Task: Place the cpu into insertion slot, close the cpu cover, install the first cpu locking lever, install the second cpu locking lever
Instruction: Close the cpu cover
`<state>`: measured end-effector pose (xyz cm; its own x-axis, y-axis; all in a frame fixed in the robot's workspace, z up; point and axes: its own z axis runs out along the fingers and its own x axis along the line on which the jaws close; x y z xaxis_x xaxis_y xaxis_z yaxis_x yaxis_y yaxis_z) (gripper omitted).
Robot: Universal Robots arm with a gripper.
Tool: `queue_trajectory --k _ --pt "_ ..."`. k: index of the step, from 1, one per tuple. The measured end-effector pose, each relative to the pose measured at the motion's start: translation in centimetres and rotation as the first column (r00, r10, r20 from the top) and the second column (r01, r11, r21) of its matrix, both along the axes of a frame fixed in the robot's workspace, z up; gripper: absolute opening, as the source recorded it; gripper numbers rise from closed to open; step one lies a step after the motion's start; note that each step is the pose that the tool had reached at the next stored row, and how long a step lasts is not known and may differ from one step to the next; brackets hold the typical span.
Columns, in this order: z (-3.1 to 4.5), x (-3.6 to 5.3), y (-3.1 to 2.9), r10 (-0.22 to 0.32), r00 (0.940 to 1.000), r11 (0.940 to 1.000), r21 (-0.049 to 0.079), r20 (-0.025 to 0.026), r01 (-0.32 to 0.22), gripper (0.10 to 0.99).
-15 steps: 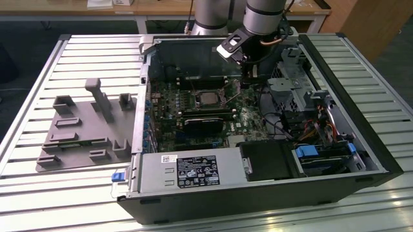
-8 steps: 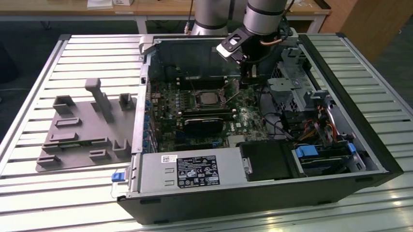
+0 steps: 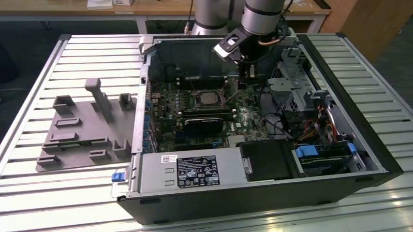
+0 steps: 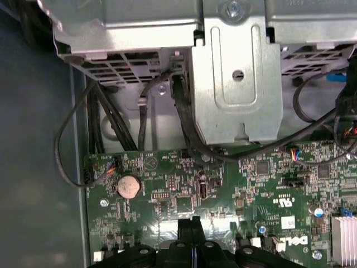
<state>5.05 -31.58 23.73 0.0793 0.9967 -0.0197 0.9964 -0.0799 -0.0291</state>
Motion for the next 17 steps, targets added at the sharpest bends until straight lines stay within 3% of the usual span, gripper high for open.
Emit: queue_trajectory --k 4,9,17 --pt "0.0 -0.63 0.04 0.0 1.0 1.0 0.0 0.0051 0.0 0.102" --pt "0.01 -1.65 0.07 0.0 0.9998 1.0 0.0 0.0187 0.0 0.102" --pt "0.0 -3.34 0.08 0.0 0.9995 1.0 0.005 0.0317 0.0 0.102"
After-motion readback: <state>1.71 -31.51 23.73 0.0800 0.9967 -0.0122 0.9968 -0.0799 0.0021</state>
